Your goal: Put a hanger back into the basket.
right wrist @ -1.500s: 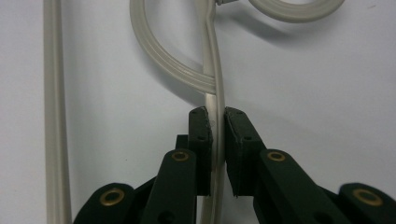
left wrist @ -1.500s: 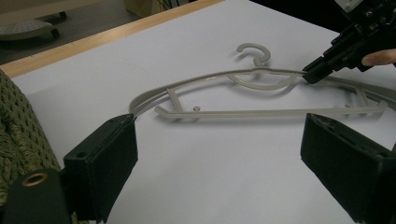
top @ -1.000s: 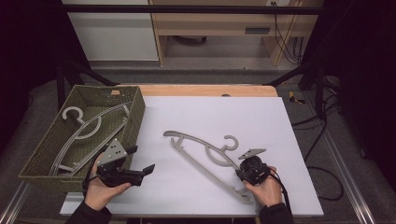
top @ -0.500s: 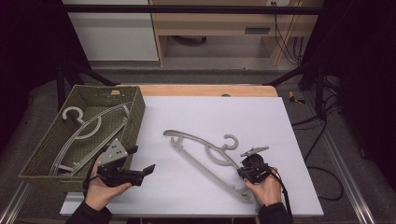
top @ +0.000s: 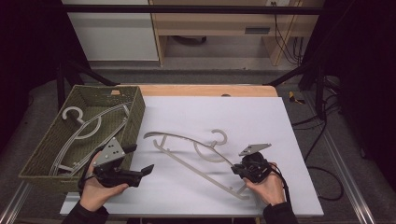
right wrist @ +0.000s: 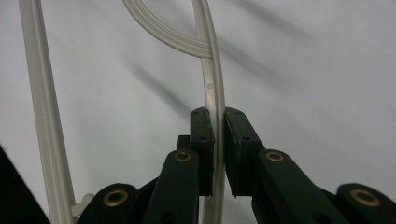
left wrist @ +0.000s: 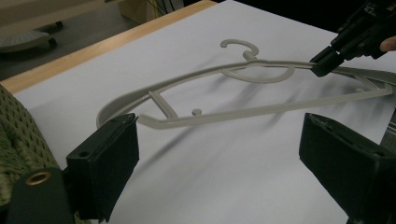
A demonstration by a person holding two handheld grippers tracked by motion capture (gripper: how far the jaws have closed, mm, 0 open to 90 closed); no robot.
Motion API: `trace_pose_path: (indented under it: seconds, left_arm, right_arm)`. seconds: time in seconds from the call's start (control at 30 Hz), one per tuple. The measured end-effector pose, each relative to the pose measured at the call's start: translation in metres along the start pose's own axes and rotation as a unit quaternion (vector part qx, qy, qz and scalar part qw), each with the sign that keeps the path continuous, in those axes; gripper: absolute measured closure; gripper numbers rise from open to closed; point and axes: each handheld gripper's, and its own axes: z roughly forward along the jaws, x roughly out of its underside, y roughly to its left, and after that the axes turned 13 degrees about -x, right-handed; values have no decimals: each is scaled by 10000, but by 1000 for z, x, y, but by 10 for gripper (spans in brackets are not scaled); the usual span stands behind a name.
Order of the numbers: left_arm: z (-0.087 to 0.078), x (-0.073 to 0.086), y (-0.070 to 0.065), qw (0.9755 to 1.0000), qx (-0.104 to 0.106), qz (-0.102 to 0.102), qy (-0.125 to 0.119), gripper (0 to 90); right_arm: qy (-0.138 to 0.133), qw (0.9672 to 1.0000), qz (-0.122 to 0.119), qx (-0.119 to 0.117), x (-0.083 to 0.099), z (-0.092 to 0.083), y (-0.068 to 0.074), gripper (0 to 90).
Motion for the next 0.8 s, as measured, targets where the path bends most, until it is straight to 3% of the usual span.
trace_pose_path:
  seconds: [0.07,0.2,0.23,0.37,0.43,0.5,0.67,0.8]
  left_arm:
    - [-6,-6,0,10000,38,83,-23,119]
    - [-9,-20,-1,9985,120,455,283,126]
    - [-7,-23,-2,9972,144,606,414,128]
    - [4,-29,-5,9932,270,850,743,163]
    - [12,-31,-7,9889,351,1067,978,183]
    - [18,-32,-8,9825,421,1358,1205,212]
    - [28,-30,-14,9731,566,1779,1349,324]
    - [35,-27,-19,9640,568,2082,1554,445]
  right_arm:
    - [29,9998,-200,-16,-4,-4,7,830]
    - [30,9970,-757,-170,-13,-9,23,830]
    - [47,9962,-851,-187,-14,-9,25,830]
    - [95,9914,-1264,-336,-21,-11,41,830]
    - [139,9897,-1361,-409,-22,-13,48,830]
    - [162,9872,-1524,-449,-24,-15,54,829]
    - [177,9832,-1719,-586,-26,-19,63,829]
    - [246,9804,-1859,-605,-26,-18,66,829]
